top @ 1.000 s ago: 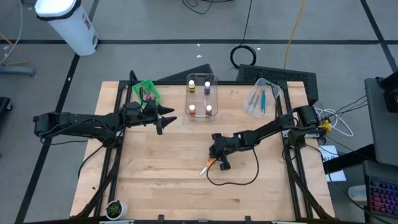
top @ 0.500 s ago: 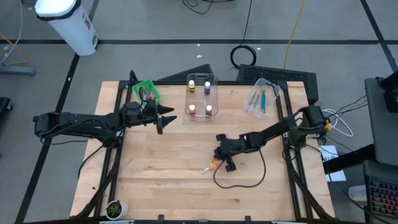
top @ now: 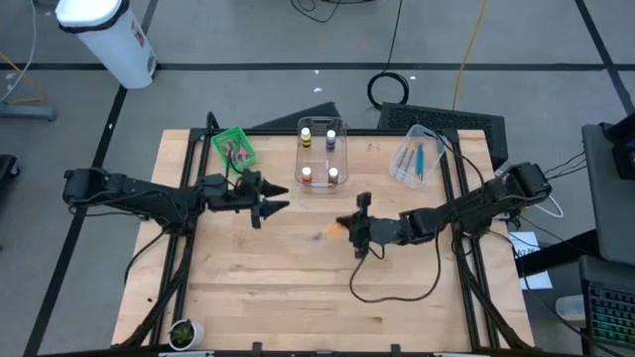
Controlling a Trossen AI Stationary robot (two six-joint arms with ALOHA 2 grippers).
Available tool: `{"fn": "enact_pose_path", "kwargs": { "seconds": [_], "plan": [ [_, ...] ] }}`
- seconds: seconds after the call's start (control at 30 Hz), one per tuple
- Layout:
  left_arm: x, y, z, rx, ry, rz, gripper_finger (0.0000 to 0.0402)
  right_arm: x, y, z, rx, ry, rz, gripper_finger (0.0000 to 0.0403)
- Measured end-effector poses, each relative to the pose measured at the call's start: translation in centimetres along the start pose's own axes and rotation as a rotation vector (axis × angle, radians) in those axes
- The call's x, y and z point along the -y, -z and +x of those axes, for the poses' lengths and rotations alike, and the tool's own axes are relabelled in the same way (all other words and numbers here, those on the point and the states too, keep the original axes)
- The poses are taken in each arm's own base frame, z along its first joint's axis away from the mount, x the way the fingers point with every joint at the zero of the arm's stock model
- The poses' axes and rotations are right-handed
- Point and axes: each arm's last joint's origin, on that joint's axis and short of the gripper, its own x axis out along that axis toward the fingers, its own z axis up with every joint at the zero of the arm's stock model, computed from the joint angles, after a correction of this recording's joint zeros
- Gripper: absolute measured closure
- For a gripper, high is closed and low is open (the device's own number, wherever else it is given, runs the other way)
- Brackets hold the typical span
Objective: Pick & Place Paint Supplies
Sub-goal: Put the orange scissor into the green bin
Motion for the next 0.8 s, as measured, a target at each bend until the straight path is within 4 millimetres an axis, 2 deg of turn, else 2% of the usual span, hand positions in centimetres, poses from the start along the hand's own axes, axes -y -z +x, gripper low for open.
{"fn": "enact_pose_path", "kwargs": {
  "seconds": [0.13,0.27,0.53,0.8],
  "plan": [
    [1.4,0.3,1.3,-0.001,0.075,0.048,0.0151,1.0,-0.4,-0.2,-0.035,0.217,-0.052,0.0402],
    [2.4,0.5,3.1,-0.039,0.102,0.08,0.0151,1.7,-1.0,-0.3,-0.035,0.341,-0.097,0.0403],
    [3.2,0.0,6.5,-0.06,0.068,0.157,0.0151,2.8,-1.9,-0.6,-0.014,0.468,-0.113,0.0403],
    [3.1,-0.3,7.3,-0.092,-0.037,0.215,0.0151,2.6,-2.0,-0.7,-0.007,0.466,-0.123,0.0403]
  ]
}}
